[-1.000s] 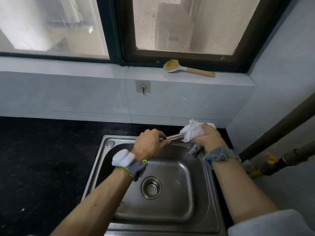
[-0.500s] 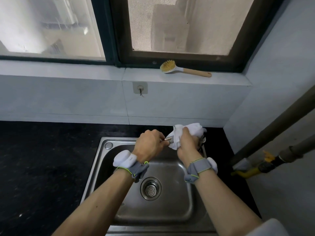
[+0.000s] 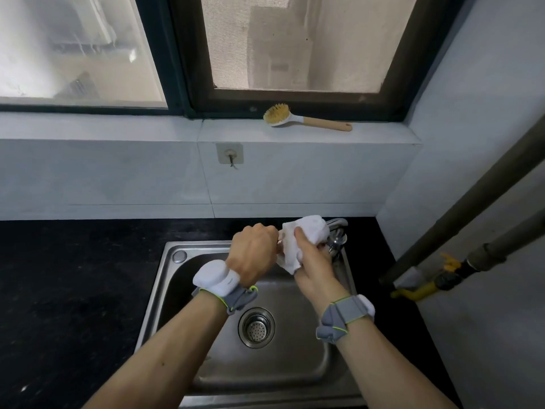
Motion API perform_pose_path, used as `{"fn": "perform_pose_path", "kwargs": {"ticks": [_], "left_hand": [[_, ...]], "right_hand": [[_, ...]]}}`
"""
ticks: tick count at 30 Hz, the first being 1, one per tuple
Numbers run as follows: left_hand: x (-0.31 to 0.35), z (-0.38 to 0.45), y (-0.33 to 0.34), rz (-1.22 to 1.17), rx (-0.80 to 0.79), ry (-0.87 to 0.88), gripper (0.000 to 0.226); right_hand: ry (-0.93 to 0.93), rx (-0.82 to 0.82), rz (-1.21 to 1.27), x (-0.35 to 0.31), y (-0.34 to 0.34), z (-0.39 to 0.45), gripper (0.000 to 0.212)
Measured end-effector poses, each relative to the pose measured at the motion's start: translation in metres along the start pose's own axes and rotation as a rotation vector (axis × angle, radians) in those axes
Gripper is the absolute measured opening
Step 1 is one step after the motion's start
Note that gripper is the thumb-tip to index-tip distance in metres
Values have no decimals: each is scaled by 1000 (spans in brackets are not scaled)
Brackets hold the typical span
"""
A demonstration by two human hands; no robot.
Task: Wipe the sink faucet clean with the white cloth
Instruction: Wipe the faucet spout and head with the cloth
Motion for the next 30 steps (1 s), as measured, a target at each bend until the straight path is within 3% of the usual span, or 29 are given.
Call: {"fn": "perform_pose_path", "kwargs": {"ticks": [2, 6, 10, 15, 17, 21, 25, 27, 30], "left_hand": [[0, 1, -1, -15, -6, 0, 28], [-2, -1, -2, -54, -4, -8, 30], [-6, -5, -1, -85, 12, -15, 30], [-5, -5, -1, -117, -11, -19, 33], [-6, -6, 0, -133, -12, -16, 38], [-8, -5, 4, -169, -19, -22, 36], [-8, -5, 5, -169, -11, -8, 36], [-10, -5, 5, -171, -9, -8, 36], [-10, -5, 5, -170, -3, -8, 35]], "right_hand": [[34, -75, 92, 8, -6, 2, 38], [65, -43, 85, 17, -9, -3, 77], [17, 121, 34, 4, -17, -5, 38], [-172, 266, -312, -31, -22, -7, 26], [-248, 334, -393, -46, -25, -6, 28], [-264, 412, -496, -68, -35, 17, 56], [-319, 409, -635, -97, -27, 13, 43], [-434, 389, -781, -100, -17, 3, 32], [-579, 364, -1183, -83, -5, 0, 45]]}}
Point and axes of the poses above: each hand's wrist, its own z-axis towards the middle knuckle, its own y-axis out of the palm, x = y × z, the point moved 8 cm from there along z, towards the middle knuckle, and after that the axes turned 4 degrees about -z, right-handed, at the moved point
